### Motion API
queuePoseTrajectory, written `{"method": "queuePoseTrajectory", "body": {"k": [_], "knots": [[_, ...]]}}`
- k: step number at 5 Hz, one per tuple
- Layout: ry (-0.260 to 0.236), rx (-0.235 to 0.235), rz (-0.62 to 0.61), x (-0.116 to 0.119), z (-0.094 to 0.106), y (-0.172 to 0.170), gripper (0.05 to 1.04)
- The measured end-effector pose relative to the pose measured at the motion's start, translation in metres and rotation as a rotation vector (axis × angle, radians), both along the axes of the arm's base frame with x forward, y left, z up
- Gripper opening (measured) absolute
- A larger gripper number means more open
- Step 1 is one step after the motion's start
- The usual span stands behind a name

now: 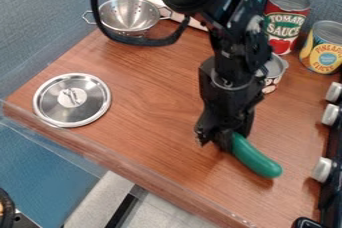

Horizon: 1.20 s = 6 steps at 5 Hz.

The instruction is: Take green thing and put it in the pot

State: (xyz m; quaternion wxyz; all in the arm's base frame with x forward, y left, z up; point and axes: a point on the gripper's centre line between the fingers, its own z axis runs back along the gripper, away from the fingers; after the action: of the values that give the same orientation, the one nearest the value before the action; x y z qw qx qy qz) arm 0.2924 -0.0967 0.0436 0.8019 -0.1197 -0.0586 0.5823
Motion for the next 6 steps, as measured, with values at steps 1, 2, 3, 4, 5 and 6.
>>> {"method": "queuePoseTrajectory", "body": {"k": [1,2,3,4,5,6], "knots": [[-0.009,0.007,0.023,0.007,0.003,0.011,0.367],[0.000,-0.023,0.069,0.015,0.012,0.024,0.367],[-0.048,-0.064,0.133,0.029,0.038,0.043,0.367],[-0.091,-0.079,0.257,0.049,0.057,0.079,0.367],[-0.153,-0.086,0.425,0.064,0.079,0.130,0.367],[-0.226,-0.051,0.602,0.081,0.102,0.173,0.367]]}}
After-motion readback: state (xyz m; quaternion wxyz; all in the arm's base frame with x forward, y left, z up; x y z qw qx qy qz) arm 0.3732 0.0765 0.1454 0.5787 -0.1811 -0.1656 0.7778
